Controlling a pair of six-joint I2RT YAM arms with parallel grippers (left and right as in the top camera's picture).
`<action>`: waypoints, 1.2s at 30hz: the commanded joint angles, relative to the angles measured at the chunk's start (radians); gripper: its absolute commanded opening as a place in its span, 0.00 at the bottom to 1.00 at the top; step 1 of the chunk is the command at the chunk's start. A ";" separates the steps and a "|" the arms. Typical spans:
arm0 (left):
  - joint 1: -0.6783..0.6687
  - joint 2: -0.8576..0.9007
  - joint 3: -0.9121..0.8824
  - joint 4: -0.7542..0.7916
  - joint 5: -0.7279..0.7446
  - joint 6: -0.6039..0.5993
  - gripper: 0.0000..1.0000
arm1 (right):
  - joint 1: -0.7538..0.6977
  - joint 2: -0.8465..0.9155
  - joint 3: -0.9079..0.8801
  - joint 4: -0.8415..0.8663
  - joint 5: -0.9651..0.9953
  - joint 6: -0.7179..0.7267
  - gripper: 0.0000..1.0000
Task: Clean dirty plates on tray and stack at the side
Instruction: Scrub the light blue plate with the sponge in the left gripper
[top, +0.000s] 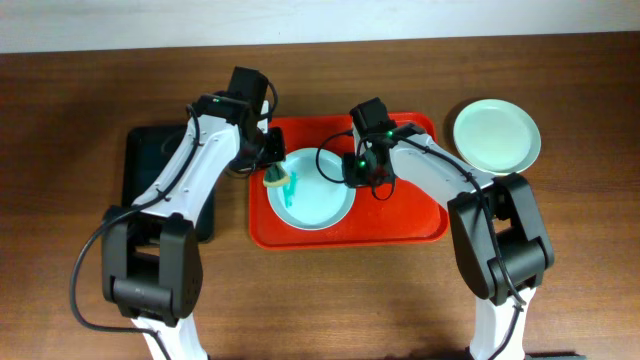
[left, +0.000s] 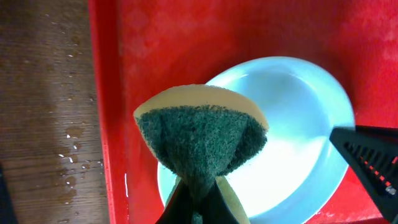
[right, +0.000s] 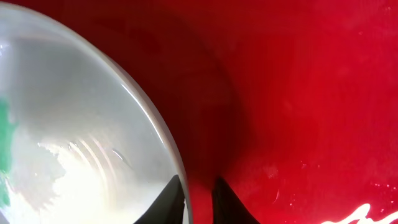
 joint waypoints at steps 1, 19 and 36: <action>-0.034 0.054 -0.004 0.000 0.030 0.019 0.00 | 0.000 0.017 -0.007 -0.012 0.009 0.048 0.17; -0.141 0.238 -0.004 0.085 -0.301 -0.010 0.00 | 0.004 0.052 -0.009 -0.016 0.010 0.047 0.04; -0.142 0.225 0.126 0.112 0.021 -0.055 0.00 | 0.004 0.063 -0.009 -0.016 0.013 0.047 0.04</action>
